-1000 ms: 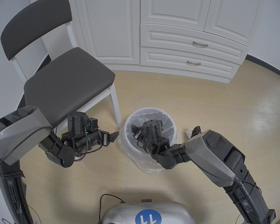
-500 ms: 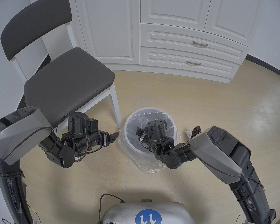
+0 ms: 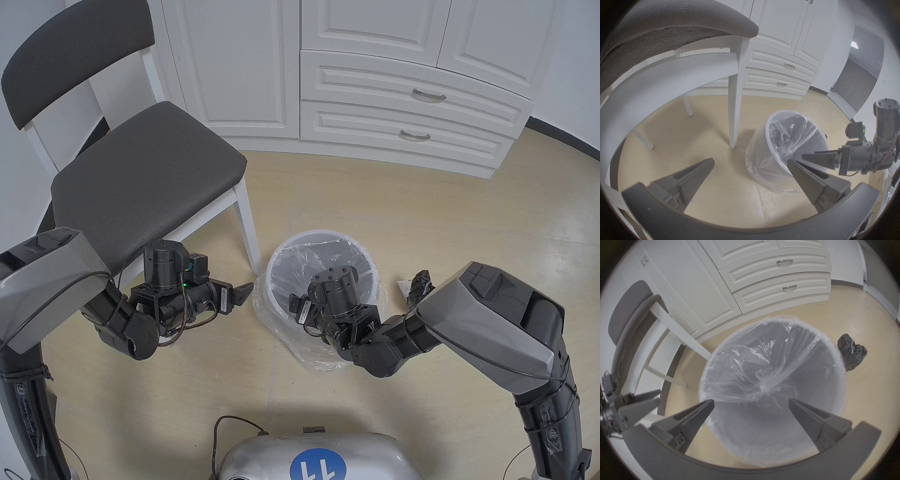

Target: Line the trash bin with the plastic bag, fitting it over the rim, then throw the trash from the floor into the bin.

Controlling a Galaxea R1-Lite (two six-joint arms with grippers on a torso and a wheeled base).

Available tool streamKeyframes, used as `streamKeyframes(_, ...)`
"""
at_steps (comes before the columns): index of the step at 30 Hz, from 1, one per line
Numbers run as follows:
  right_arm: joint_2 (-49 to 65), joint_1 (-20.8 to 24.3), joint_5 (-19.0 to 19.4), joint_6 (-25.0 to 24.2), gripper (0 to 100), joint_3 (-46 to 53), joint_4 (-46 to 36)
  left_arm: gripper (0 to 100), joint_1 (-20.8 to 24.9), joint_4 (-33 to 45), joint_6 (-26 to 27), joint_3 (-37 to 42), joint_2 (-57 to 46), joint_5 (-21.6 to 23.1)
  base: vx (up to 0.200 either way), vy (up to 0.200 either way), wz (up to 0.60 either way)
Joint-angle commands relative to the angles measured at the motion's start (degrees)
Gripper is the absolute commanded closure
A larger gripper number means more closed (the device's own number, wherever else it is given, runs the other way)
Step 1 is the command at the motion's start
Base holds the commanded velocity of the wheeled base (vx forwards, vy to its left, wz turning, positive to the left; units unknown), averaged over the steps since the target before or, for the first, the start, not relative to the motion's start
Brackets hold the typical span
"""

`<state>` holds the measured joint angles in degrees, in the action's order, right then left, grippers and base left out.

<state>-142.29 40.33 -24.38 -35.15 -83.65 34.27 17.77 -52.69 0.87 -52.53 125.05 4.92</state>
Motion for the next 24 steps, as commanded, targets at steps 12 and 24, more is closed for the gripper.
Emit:
streamKeyframes(12,4.9,0.3,0.5,1.5,0,3.9,-8.7,0,-0.1,0.0,0.0,0.1,-0.7,0.0,0.0,0.0,0.0)
streamKeyframes(24,9.0,0.3,0.7,0.3,0,4.4,-8.5,0,0.0,0.0,-0.1,0.1,-0.9,0.0,0.0,0.0,0.0)
